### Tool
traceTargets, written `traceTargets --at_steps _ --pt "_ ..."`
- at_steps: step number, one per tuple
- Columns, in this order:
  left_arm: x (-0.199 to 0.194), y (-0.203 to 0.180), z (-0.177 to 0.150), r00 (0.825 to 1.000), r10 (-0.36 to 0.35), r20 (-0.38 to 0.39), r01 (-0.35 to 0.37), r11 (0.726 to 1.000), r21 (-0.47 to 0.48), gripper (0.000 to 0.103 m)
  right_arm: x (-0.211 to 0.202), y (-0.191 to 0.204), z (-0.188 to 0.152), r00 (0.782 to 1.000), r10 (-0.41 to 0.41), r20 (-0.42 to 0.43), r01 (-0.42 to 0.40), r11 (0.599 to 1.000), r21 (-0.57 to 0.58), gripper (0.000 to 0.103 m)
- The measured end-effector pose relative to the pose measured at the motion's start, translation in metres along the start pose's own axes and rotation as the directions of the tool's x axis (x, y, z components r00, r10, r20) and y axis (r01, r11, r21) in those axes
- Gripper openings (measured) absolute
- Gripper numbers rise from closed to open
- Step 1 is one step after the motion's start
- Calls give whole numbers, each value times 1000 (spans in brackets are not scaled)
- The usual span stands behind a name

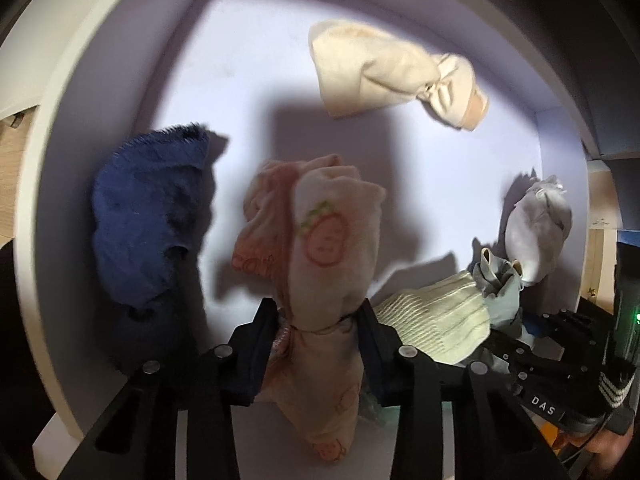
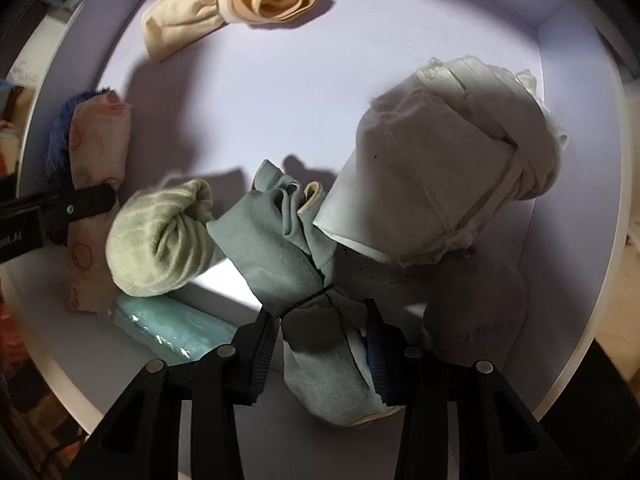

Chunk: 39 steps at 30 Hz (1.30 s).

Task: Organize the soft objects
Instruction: 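Grasp the pink strawberry-print garment with the left gripper while the right gripper holds the grey-green cloth, then carry the pink strawberry-print garment with the left gripper into the gold tray and release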

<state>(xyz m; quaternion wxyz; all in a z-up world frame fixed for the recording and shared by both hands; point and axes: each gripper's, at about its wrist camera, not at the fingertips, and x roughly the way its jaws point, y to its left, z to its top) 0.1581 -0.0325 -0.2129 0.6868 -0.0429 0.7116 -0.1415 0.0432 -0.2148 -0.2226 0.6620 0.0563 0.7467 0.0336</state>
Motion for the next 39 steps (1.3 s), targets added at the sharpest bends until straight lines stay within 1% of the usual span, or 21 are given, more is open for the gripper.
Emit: traceTargets --at_steps 3,7,13,17,18,23,25,29,31,35,36,39 --pt "-17 3 -2 999 -4 44 4 1000 -10 38 -3 -7 -1 1000 24 11 -24 999 26 41" --pt "-40 6 -12 994 -9 108 12 1000 -24 38 -12 -17 -1 996 78 35 -81 994 78 40" --pt "-64 17 -29 984 -39 176 45 999 -29 38 -27 -24 1 992 100 71 -107 989 99 40" --pt "-85 21 -41 975 -73 209 75 997 0 38 -34 -27 0 987 131 89 -141 982 122 40" --pt "-91 19 -44 972 -81 219 80 997 11 38 -42 -27 -2 986 138 93 -149 981 126 39" --pt "-123 9 -57 961 -115 250 98 992 79 38 -55 -34 -2 978 169 118 -186 972 146 39" --pt "-126 0 -53 957 -125 263 100 989 106 38 -58 -37 -2 976 178 127 -197 968 155 39" --pt "-152 -12 -59 943 -150 298 101 980 174 38 -58 -39 -8 973 190 131 -211 963 170 39" --pt "-168 -18 -61 932 -179 316 117 971 207 38 -59 -42 -8 973 192 127 -212 961 175 39" --pt "-202 -41 -58 909 -224 352 123 950 287 38 -58 -41 -7 973 195 125 -216 959 186 39" --pt "-216 -48 -57 898 -245 365 128 940 316 38 -58 -40 -6 973 195 126 -216 958 186 39" --pt "-247 -64 -49 877 -281 390 133 921 366 38 -60 -41 -7 972 200 127 -221 957 188 39"
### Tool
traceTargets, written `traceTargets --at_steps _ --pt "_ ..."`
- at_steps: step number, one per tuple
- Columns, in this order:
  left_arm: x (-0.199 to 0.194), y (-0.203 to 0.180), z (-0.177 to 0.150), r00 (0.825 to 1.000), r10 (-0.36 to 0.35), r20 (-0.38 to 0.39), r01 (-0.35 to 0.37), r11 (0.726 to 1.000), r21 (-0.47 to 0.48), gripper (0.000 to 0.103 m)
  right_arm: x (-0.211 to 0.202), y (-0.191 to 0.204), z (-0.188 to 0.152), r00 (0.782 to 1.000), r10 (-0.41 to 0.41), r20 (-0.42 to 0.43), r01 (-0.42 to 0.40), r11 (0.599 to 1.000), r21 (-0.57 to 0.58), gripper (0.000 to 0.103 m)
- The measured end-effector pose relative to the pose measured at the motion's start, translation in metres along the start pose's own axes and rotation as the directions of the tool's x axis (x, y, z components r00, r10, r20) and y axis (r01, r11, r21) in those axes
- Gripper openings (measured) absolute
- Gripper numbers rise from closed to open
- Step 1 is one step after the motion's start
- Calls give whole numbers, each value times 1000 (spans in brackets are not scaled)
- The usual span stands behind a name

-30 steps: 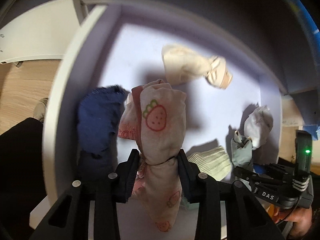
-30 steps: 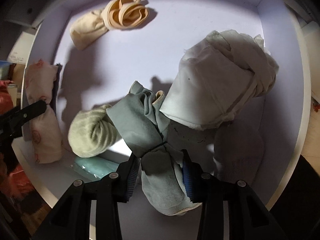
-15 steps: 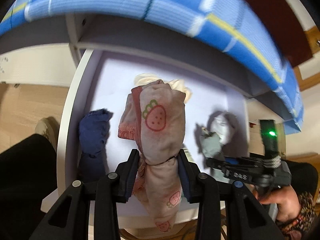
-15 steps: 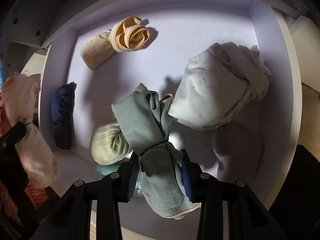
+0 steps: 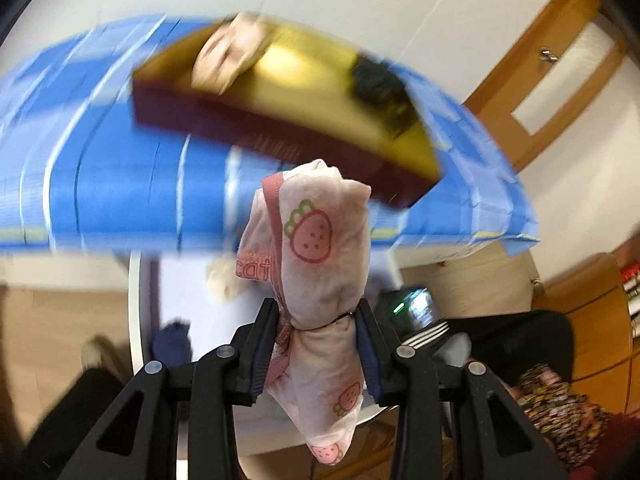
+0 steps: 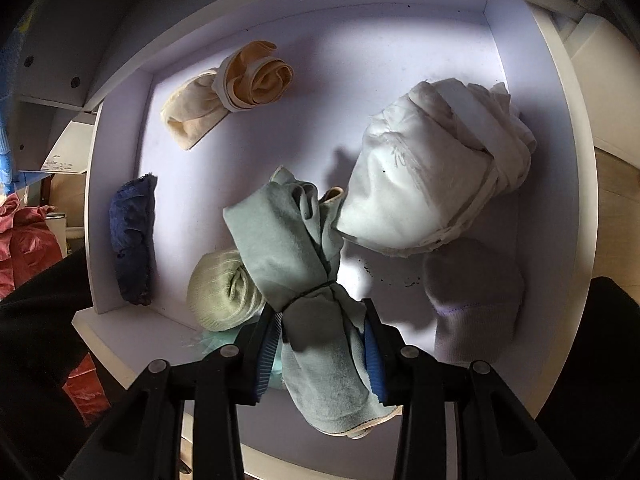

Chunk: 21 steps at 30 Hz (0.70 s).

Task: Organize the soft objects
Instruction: 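Carry the pink strawberry-print garment with the left gripper into the gold tray and release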

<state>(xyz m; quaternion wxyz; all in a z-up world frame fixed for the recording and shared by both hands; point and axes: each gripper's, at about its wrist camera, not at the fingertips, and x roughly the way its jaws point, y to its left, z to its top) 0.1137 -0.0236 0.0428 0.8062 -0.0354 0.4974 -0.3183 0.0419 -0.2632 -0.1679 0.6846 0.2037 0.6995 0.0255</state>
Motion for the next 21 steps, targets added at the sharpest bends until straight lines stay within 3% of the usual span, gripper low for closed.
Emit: traceTargets --at_steps 8,15,21 --pt "-12 -30 88 998 -31 58 27 997 70 38 -2 -4 3 999 39 -10 -39 999 22 39" --pt "17 -31 161 999 20 24 -22 998 64 38 -5 -8 2 997 72 -14 -72 996 45 39" --pt "54 -21 212 993 115 -8 -115 992 59 38 -4 -15 1 995 97 -25 -95 993 75 39"
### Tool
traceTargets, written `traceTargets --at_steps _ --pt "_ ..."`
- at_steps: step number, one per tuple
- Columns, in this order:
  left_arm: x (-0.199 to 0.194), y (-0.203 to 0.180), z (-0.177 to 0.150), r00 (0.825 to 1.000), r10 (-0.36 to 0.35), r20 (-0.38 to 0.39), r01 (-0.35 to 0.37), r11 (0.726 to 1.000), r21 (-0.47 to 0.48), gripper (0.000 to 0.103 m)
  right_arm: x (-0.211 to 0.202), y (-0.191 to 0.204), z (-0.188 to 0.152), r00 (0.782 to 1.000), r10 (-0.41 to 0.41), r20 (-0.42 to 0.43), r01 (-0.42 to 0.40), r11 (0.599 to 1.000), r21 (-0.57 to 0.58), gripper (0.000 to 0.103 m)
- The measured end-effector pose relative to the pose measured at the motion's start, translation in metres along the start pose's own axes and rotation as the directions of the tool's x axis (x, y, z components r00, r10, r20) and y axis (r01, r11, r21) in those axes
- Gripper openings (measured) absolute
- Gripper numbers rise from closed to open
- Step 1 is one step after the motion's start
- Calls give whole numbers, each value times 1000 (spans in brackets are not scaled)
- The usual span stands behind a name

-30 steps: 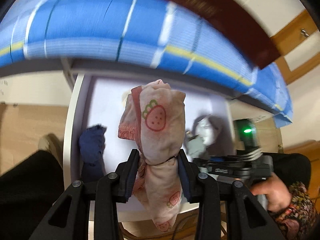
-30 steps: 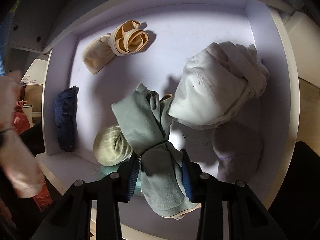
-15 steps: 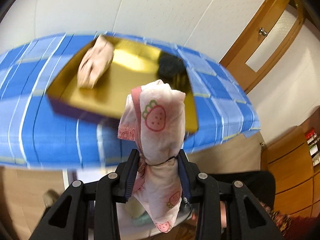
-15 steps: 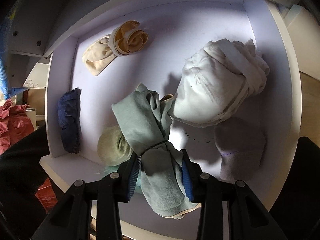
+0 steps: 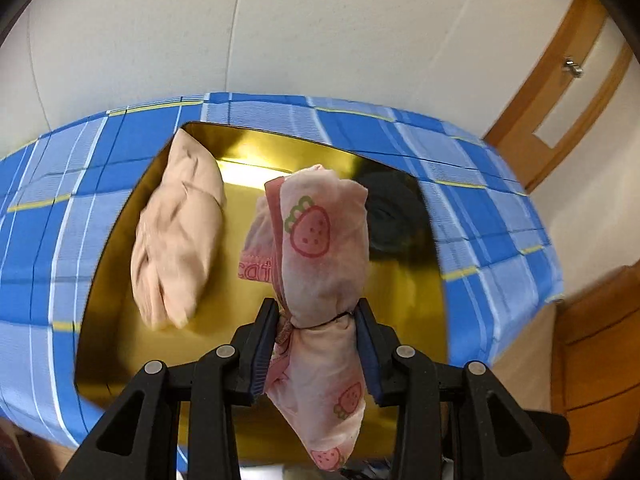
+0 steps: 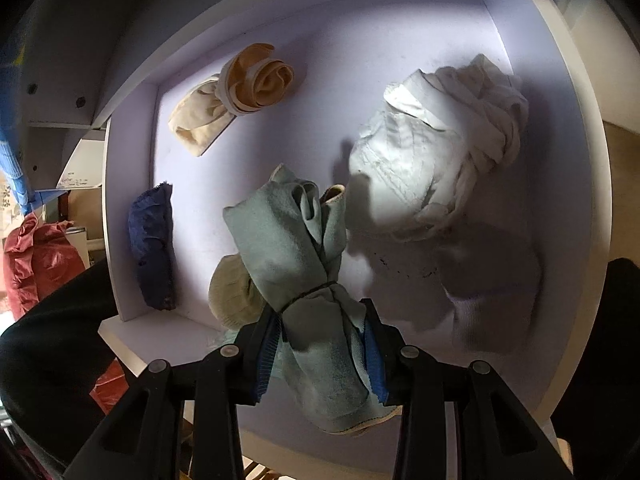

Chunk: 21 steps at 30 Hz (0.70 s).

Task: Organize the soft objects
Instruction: 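Carry the pink strawberry-print garment with the left gripper into the gold tray and release, then bring the left gripper back over the drawer while the right gripper holds the grey-green cloth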

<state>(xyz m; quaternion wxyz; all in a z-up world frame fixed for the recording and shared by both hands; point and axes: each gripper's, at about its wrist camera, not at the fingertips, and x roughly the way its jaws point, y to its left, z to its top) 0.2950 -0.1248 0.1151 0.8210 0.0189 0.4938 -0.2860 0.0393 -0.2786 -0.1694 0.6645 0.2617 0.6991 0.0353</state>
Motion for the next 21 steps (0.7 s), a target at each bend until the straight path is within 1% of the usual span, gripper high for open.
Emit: traceTargets --at_steps 4,5,8,10,12,14,17,19,21 --pt "25 6 25 999 44 -27 -44 999 -8 38 2 -6 1 1000 22 -11 -21 999 33 39" --pt "33 8 34 997 65 -32 -66 998 -8 38 2 -7 1 1000 26 -13 -25 999 38 39" --pt "47 9 49 995 99 -32 -99 995 4 38 2 -7 2 999 40 -17 -39 998 51 39" --pt "56 11 59 987 156 -25 -156 988 12 39 1 -5 3 999 49 -17 -48 998 50 39" --pt "61 15 63 983 183 -24 -183 983 -3 42 2 -1 3 999 51 -19 -50 998 43 39" --pt "61 19 64 981 194 -10 -194 981 -23 43 3 3 4 998 51 -21 -50 998 35 39" --pt "53 25 59 987 162 12 -161 986 -36 46 6 5 4 998 48 -27 -47 998 32 39" --pt "46 26 55 986 162 33 -161 986 -41 49 8 6 4 999 44 -26 -43 999 32 39" --pt "35 29 48 987 146 64 -143 989 -46 50 8 7 4 999 37 -22 -36 999 32 39"
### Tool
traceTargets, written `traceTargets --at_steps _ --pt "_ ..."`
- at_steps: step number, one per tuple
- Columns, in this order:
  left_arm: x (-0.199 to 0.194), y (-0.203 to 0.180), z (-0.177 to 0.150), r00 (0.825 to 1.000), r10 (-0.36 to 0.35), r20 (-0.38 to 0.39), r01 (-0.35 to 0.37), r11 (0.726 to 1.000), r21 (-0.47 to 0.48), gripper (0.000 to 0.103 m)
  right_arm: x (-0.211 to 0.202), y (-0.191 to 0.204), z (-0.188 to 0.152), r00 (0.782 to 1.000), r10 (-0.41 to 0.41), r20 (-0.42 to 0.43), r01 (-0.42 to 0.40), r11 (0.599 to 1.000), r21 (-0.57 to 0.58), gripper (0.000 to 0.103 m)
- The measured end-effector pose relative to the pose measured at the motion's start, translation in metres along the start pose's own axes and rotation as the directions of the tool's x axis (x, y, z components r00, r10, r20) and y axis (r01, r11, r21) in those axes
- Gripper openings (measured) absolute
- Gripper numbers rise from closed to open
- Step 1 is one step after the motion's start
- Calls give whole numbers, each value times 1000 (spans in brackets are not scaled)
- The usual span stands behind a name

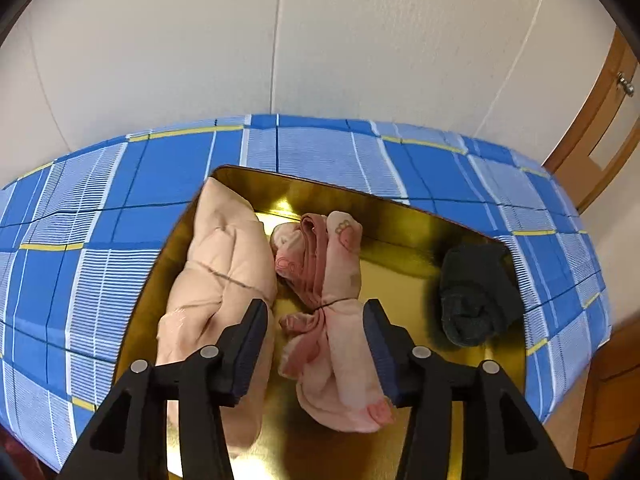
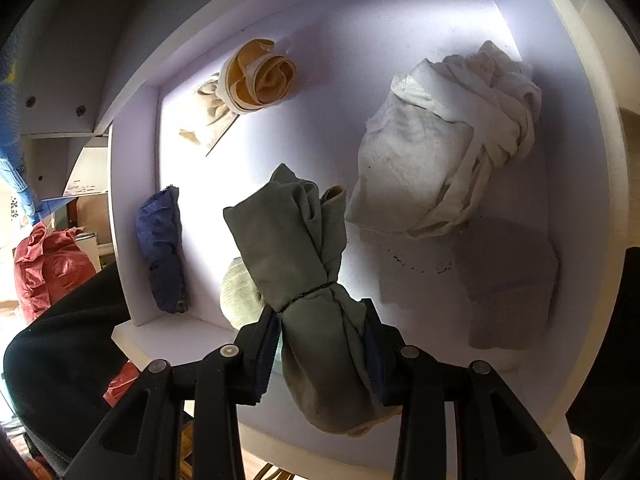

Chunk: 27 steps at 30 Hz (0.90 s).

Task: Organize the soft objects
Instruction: 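Bring the left gripper back over the drawer while the right gripper holds the grey-green cloth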

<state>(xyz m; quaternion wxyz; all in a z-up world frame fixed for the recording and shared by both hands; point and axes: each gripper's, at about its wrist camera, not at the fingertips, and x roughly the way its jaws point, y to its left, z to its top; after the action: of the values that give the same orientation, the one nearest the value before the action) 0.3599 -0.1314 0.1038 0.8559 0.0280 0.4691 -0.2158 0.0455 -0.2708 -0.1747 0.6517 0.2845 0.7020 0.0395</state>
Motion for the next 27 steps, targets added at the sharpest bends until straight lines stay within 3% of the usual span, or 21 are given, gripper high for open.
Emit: traceTargets --at_steps 8,17,22,27 --pt "-47 13 -38 994 -63 87 65 998 -15 50 3 -5 1 1000 -28 10 28 1000 14 39" --pt "-96 40 -119 985 -80 151 86 996 -33 50 4 -6 1 998 -53 22 53 999 14 39" --pt "-102 49 -163 989 -78 126 83 996 -29 50 5 -4 0 997 -68 26 68 998 5 39" --pt "-80 66 -211 997 -60 39 63 995 -82 50 3 -4 -4 996 -78 36 78 997 0 39"
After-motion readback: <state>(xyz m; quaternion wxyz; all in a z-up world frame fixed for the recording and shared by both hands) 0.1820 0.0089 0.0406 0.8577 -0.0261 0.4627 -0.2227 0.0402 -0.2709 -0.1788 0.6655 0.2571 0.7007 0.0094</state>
